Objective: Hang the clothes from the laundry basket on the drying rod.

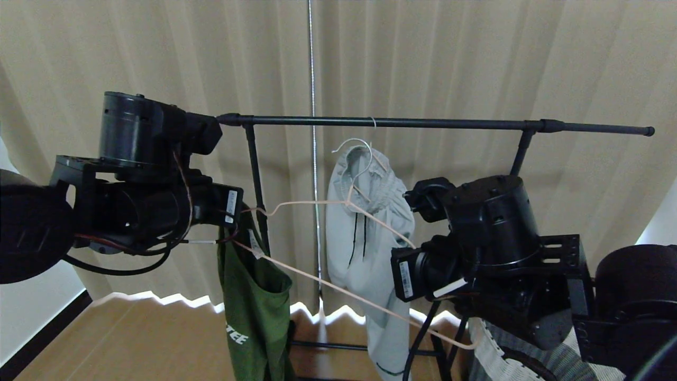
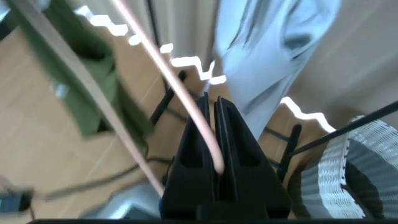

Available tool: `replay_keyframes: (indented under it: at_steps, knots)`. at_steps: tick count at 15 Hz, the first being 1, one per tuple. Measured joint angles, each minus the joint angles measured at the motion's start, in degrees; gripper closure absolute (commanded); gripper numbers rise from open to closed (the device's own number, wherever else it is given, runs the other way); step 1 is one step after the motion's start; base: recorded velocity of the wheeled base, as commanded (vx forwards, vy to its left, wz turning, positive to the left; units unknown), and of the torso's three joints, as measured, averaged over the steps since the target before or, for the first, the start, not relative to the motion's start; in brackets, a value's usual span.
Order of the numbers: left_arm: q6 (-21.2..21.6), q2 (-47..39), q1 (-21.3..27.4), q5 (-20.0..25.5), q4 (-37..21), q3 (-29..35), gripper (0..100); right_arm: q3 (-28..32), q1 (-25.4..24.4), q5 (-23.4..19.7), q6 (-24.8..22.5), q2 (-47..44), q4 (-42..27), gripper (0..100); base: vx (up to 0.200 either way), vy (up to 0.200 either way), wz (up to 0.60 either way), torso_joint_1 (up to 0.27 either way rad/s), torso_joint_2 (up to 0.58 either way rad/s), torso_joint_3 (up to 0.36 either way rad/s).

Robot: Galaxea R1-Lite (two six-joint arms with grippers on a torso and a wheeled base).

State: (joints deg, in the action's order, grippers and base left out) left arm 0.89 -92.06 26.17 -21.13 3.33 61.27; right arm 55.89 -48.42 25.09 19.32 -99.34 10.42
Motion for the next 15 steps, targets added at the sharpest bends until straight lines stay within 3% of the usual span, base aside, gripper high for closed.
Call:
replay_keyframes:
  at_steps: [8,15]
  knots:
    - [-0.5,2.6,2.4,0.1,-2.5,-1.0,100,5.1,1.8,2.7,1.6,-3.9,0.4,100,0.0,0.0,0.0,0.0,0.0,0.0]
    - [-11.0,-2.1,8.0,0.1,-2.4,8.1,100,6.8,-0.3,2.6,1.7,-4.4,0.8,100,0.0,0.0,0.0,0.0,0.0,0.0]
